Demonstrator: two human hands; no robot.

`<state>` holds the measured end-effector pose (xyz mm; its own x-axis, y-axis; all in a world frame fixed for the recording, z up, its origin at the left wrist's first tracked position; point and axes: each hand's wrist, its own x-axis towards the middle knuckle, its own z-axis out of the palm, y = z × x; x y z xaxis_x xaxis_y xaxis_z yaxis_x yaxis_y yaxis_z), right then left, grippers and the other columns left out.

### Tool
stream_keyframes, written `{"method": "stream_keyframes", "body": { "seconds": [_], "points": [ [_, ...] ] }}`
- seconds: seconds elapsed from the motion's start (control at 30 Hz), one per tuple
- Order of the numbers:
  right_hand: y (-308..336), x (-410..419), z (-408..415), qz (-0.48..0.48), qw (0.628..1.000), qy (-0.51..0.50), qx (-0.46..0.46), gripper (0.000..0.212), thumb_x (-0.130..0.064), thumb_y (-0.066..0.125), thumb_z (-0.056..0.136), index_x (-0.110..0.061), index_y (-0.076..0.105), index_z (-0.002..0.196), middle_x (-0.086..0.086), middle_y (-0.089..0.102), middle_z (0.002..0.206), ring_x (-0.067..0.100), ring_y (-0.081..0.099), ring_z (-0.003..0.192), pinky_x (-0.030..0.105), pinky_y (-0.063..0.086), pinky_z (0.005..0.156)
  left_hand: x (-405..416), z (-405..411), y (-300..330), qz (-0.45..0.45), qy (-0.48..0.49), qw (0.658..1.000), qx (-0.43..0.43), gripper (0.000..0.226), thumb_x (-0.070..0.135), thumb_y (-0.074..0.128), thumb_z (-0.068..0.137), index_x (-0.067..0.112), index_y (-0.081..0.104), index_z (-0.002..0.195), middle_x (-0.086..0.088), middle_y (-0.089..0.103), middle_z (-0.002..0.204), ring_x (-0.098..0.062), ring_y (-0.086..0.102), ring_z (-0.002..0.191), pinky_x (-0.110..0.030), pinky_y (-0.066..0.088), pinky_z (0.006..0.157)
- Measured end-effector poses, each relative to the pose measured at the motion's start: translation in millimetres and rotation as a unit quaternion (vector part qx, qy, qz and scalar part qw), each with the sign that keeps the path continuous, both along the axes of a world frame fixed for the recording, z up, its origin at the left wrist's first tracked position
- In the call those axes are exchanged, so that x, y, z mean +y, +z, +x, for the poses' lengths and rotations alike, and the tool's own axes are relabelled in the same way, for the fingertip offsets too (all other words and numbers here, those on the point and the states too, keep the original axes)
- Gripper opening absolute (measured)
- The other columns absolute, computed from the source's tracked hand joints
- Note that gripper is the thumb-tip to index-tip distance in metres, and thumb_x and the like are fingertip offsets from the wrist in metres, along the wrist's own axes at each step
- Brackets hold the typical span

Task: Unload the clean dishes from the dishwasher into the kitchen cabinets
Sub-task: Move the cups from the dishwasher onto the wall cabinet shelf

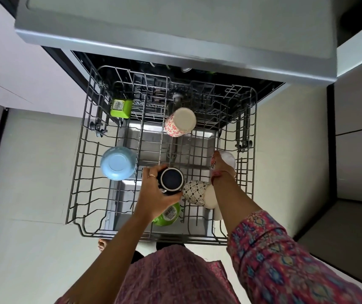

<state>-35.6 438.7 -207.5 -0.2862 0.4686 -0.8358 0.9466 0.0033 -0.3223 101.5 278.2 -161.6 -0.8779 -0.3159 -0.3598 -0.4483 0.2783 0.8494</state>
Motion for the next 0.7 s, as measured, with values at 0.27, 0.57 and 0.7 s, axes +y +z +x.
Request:
{"method": "stream_keyframes", "body": {
  "seconds": [0.27,0.57,0.7],
  "points": [
    [8.0,16.0,16.4,-0.083,0.986,0.121,0.081,0.063,-0.04,0.059,0.085,0.004,0.051,0.129,0.008,0.062,0.09,0.024,0.053,0.094,0.032,0.04,0.079,2.5,0.2,3.0,-0.003,0.005,1.0,-0.006,0.084,0.012,0.091,0.052,0.017,0.047,0.124,0.003,0.039,0.112,0.003,0.049,0.099,0.004,0.038,0.08],
    [29.7,-2.3,15.6,-0.039,0.992,0.104,0.064,0.081,-0.05,0.073,0.075,-0.006,0.04,0.135,0.015,0.051,0.13,0.032,0.055,0.107,0.037,0.043,0.083,-1.6,6.9,37.6,0.004,0.012,1.0,0.027,0.079,0.009,0.09,0.052,0.019,0.047,0.118,0.002,0.042,0.11,0.0,0.051,0.094,0.004,0.039,0.076],
    [55.7,-12.3,37.0,-0.016,0.976,0.1,0.194,0.104,-0.048,0.088,0.044,-0.012,0.044,0.131,0.01,0.05,0.127,0.027,0.056,0.106,0.042,0.055,0.086,-13.3,21.8,58.8,0.008,0.018,0.998,0.053,0.079,0.009,0.09,0.054,0.012,0.048,0.121,0.001,0.044,0.111,-0.005,0.053,0.095,0.0,0.044,0.073]
  ]
}}
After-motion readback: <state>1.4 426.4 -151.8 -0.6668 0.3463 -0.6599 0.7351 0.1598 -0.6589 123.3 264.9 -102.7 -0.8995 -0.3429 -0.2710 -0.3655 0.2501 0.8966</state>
